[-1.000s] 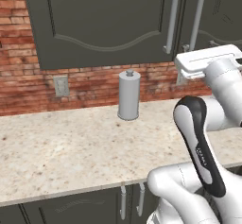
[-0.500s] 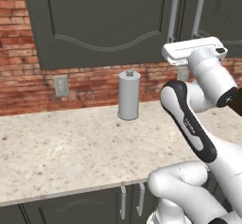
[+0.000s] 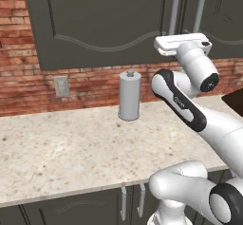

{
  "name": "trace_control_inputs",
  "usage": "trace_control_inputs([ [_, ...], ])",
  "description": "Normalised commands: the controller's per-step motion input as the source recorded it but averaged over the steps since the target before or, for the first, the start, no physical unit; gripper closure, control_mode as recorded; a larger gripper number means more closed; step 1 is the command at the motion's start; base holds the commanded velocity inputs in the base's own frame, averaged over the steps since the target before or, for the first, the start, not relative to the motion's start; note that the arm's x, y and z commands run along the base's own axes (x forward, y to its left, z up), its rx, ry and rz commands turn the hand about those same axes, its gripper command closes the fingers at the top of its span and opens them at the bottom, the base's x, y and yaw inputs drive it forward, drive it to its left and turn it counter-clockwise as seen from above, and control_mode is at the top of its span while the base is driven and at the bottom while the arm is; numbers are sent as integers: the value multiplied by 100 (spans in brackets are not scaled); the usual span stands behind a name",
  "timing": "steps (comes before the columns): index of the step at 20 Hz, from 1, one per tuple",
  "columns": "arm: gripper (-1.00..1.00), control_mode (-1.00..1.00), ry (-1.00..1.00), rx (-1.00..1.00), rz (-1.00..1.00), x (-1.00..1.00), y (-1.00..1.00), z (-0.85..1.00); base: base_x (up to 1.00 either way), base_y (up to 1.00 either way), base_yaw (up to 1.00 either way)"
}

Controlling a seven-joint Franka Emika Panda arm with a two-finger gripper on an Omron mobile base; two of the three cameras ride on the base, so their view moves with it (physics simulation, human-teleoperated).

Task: Open the cabinet directly in front. Then move the beer and the cup to the dining counter with the jar on it.

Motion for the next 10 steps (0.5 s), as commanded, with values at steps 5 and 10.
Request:
trace_control_inputs([
  [5,-100,-100,4,4,0,58,0,0,0,0,0],
  [10,-100,-100,9,5,0,56,-10,0,0,0,0],
])
